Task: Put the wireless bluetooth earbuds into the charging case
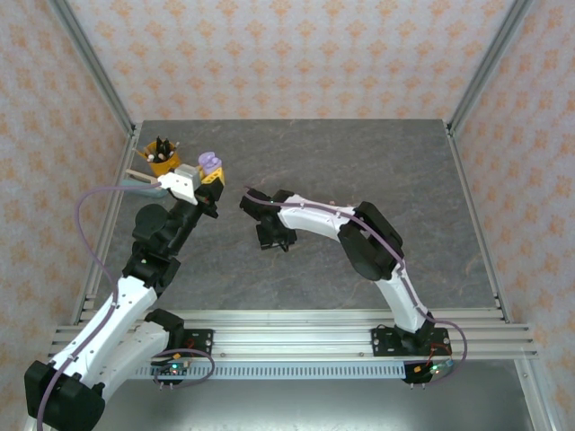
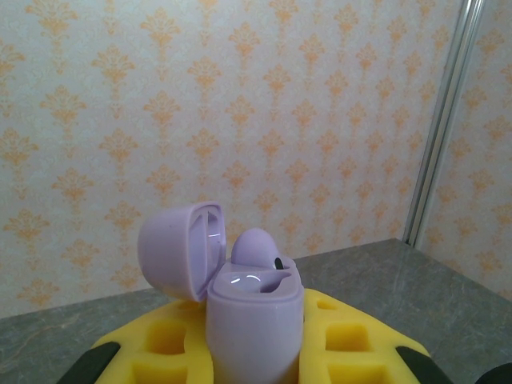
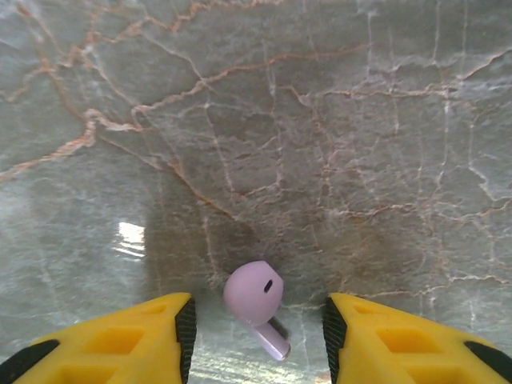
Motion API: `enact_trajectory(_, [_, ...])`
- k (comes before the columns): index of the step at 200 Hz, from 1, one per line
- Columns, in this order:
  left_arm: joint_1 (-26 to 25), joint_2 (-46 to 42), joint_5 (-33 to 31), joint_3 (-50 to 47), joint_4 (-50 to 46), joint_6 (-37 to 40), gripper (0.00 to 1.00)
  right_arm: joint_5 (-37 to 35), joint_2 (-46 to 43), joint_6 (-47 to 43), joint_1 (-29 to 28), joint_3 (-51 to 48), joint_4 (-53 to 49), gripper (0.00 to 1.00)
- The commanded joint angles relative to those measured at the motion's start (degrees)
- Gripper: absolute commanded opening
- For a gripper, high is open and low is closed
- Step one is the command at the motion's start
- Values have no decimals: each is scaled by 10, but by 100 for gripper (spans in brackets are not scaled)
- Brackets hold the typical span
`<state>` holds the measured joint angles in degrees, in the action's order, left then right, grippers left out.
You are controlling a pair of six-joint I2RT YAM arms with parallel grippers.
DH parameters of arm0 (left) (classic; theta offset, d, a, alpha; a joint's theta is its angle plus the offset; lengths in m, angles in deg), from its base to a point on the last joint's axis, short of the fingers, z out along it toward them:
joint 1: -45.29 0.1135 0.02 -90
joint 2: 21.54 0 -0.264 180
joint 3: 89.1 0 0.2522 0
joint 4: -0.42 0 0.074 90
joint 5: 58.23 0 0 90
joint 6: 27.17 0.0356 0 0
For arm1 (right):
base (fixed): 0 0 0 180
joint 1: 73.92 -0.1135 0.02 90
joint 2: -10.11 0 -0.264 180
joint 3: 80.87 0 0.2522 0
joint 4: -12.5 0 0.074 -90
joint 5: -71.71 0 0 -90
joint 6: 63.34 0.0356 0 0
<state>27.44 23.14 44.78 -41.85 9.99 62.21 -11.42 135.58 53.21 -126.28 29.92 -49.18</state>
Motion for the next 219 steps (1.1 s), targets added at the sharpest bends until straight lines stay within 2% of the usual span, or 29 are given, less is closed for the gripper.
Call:
enact_trajectory(1, [3,-10,-4,-8,15,-6,0,-32,13,13,-1,24,-25,46])
enact_trajectory(94, [3,-18,-4,-16,17,-12,0,-51,38,24,-1,42,-30,34])
enact_trajectory(219, [4,-21,-7,-26,28,-13,0,-30,1,58,-3,-18,-17,31])
